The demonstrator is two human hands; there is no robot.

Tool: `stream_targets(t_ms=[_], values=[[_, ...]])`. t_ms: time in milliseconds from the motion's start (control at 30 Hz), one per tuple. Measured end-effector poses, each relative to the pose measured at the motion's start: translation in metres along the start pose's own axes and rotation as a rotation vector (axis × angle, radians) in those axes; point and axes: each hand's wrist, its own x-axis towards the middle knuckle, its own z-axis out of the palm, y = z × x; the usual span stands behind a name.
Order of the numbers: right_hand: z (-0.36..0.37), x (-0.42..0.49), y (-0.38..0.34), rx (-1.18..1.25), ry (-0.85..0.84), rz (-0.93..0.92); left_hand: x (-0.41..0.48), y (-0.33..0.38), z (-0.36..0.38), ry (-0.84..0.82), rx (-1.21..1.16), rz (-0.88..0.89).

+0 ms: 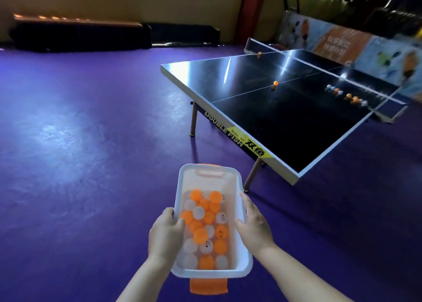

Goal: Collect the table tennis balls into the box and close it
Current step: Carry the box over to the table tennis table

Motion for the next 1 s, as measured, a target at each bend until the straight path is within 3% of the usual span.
stream_targets(t_ms=[333,700,1000], values=[[-0.084,0.061,0.066,0.12,0.121,0.107,0.044,0.093,0.098,-0.089,0.018,0.107],[-0.213,0.18,0.173,0.134,0.099,0.22,0.092,0.213,0.26,-0.106,0.003,0.131],[-0.24,0.27,0.2,0.172,0.081,0.288,0.169,0.259,0.32,-0.153,0.016,0.179]])
